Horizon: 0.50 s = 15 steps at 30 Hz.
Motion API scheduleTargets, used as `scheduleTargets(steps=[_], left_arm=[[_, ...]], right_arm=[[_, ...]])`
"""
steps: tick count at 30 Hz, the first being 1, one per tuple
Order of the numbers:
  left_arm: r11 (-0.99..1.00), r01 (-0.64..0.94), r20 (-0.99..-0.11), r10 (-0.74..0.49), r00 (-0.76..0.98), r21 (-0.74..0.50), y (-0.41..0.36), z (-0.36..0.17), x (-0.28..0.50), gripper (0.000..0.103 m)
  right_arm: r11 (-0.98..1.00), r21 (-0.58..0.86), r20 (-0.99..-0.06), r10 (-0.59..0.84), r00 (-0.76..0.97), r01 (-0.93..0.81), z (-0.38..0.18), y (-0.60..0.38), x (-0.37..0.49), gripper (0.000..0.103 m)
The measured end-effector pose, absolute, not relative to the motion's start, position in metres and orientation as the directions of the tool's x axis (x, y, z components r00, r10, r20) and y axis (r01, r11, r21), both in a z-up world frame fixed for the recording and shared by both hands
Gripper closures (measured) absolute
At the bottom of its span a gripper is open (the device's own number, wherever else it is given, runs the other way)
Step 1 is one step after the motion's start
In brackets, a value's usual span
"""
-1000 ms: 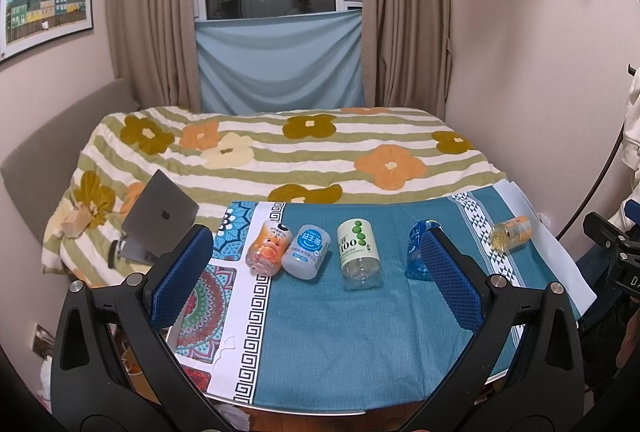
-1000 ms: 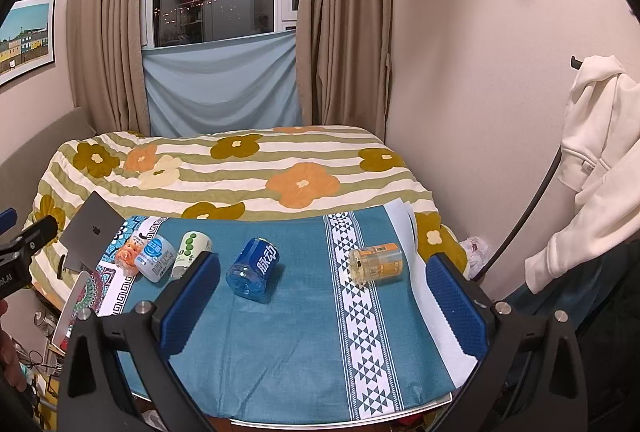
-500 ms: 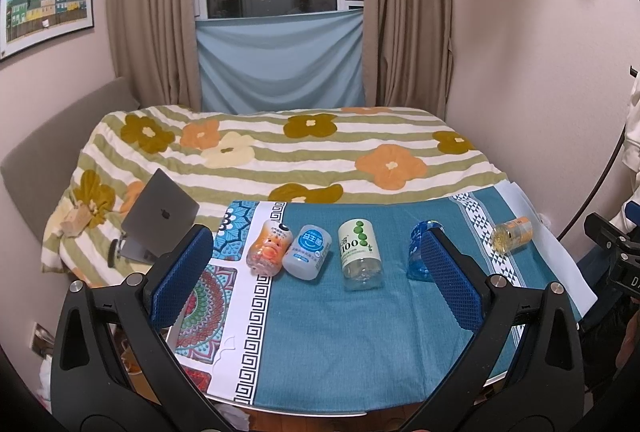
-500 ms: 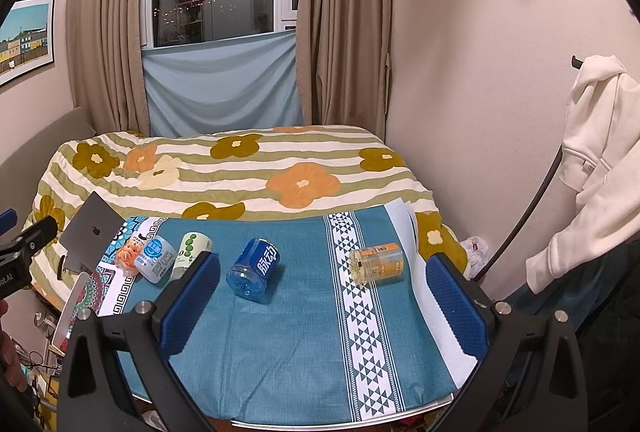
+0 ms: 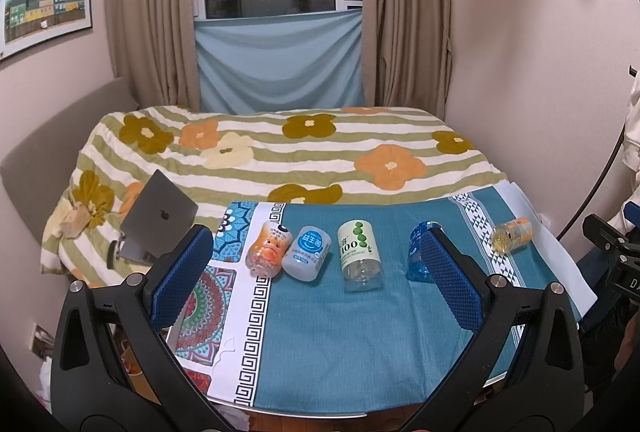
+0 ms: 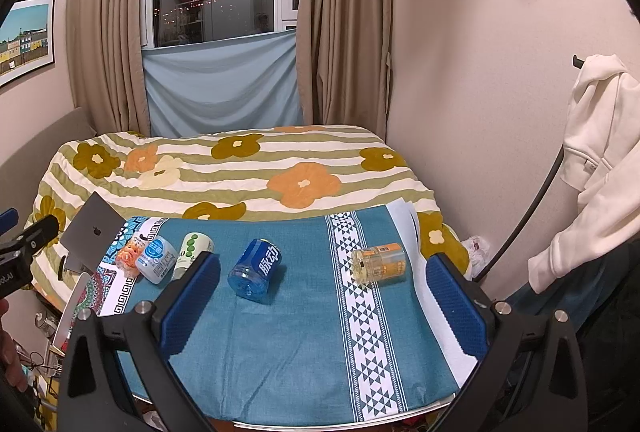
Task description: Flip cup upright
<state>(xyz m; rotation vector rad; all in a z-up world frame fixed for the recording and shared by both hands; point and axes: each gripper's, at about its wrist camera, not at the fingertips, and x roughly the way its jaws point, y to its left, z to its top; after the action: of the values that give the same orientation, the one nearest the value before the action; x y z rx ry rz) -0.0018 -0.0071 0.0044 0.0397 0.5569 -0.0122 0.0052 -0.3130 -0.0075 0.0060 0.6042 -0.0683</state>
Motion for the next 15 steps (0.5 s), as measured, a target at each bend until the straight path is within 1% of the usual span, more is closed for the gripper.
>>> scheduleTargets(steps=[4,7,15], left_arm=[[0.998,0.037,-0.538,-0.006,0.843,0.047,-0.01,0.004,0.003,0.0],[0.994,0.076,-0.549,-0.021,0.836,0.077,-0.017,0.006,0.013,0.0],[0.948,0.279,-0.607,-0.132,0.784,0.155,-0.065,0.008,0.063,0.0]], right_arm=[[0.998,-0.008,-0.567,-0.057,0.822,0.064,-0.007,-0.309,0.006,0.0],[0.998,0.008,-0.568,-0.049,0.822,0.065,-0.009,-0.314,0.006,0.0],[0.992,0.033,-0.592,-0.081,0.802,0.125,-0.022,-0.343,0.012,0.0]])
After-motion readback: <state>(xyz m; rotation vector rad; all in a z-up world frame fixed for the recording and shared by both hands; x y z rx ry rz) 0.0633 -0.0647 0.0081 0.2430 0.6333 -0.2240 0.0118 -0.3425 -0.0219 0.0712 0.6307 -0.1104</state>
